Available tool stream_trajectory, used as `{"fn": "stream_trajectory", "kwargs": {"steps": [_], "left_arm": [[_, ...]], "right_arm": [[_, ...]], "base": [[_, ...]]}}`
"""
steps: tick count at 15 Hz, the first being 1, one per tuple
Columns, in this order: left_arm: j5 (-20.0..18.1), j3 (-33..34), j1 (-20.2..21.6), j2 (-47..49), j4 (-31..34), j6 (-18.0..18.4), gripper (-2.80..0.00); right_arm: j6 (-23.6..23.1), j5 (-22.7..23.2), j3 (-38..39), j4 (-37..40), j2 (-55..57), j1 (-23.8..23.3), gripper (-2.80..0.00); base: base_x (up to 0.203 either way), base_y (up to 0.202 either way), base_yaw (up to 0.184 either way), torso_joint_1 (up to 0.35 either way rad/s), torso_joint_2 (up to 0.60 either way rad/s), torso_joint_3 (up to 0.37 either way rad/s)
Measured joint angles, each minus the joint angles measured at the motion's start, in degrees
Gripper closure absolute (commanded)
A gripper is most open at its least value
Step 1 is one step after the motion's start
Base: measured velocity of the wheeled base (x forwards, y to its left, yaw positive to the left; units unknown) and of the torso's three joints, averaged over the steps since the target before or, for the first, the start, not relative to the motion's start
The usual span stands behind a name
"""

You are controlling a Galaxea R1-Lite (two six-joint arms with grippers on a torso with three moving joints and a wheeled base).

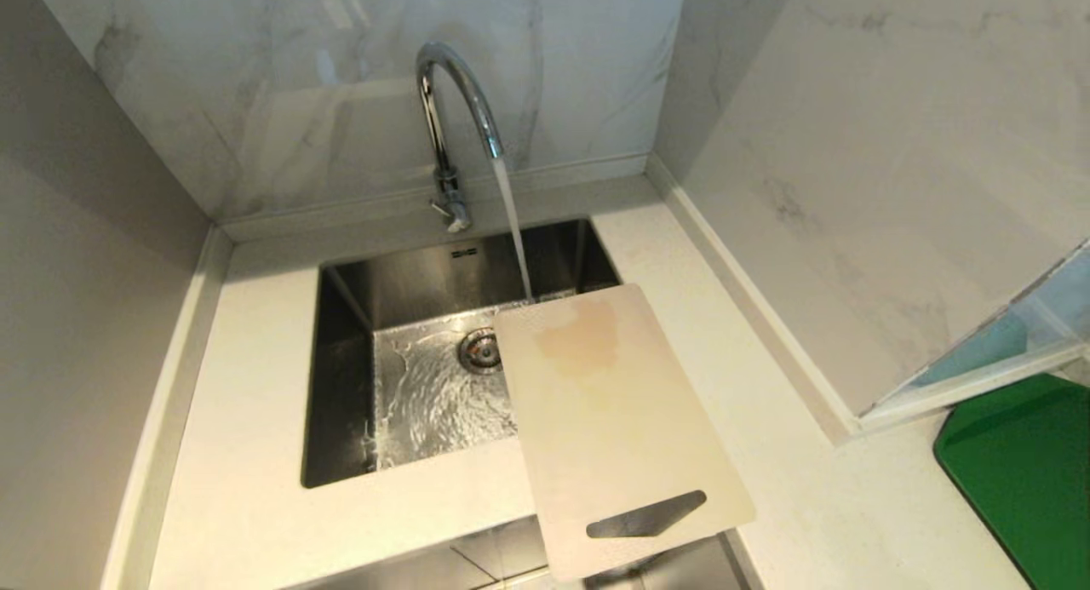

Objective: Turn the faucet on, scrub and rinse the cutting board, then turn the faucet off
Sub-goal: Pick up the cutting board

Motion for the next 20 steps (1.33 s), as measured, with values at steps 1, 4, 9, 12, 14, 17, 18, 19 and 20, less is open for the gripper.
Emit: {"fn": "stream_trajectory", "kwargs": {"steps": [1, 4, 9, 12, 14, 17, 18, 19, 20], "left_arm": [[0.0, 0.0, 0.0, 0.0, 0.0, 0.0, 0.00], [0.0, 0.0, 0.0, 0.0, 0.0, 0.0, 0.00], [0.0, 0.0, 0.0, 0.0, 0.0, 0.0, 0.00], [0.0, 0.0, 0.0, 0.0, 0.0, 0.0, 0.00], [0.0, 0.0, 0.0, 0.0, 0.0, 0.0, 0.00], [0.0, 0.0, 0.0, 0.0, 0.0, 0.0, 0.00], [0.0, 0.0, 0.0, 0.0, 0.0, 0.0, 0.00], [0.0, 0.0, 0.0, 0.0, 0.0, 0.0, 0.00], [0.0, 0.0, 0.0, 0.0, 0.0, 0.0, 0.00]], "right_arm": [[0.0, 0.0, 0.0, 0.0, 0.0, 0.0, 0.00], [0.0, 0.0, 0.0, 0.0, 0.0, 0.0, 0.00], [0.1, 0.0, 0.0, 0.0, 0.0, 0.0, 0.00], [-1.5, 0.3, 0.0, 0.2, 0.0, 0.0, 0.00], [-1.5, 0.3, 0.0, 0.2, 0.0, 0.0, 0.00], [-0.2, 0.0, -0.3, 0.9, 0.0, 0.0, 0.00], [-0.1, -0.1, -0.6, 1.7, 0.0, 0.0, 0.00], [0.0, -0.1, -1.2, 2.7, 0.0, 0.0, 0.00], [0.1, -0.3, -2.4, 3.6, 0.1, 0.0, 0.00]], "base": [[-0.180, 0.000, -0.006, -0.002, 0.00, 0.002], [-0.180, 0.000, -0.006, 0.004, 0.00, 0.004], [-0.009, 0.000, -0.009, 0.005, 0.00, -0.002], [0.000, 0.000, 0.000, 0.000, 0.00, 0.000], [0.000, 0.000, 0.000, 0.000, 0.00, 0.000], [0.000, 0.000, 0.000, 0.000, 0.00, 0.000], [0.000, 0.000, 0.000, 0.000, 0.00, 0.000], [0.000, 0.000, 0.000, 0.000, 0.00, 0.000], [0.000, 0.000, 0.000, 0.000, 0.00, 0.000]]}}
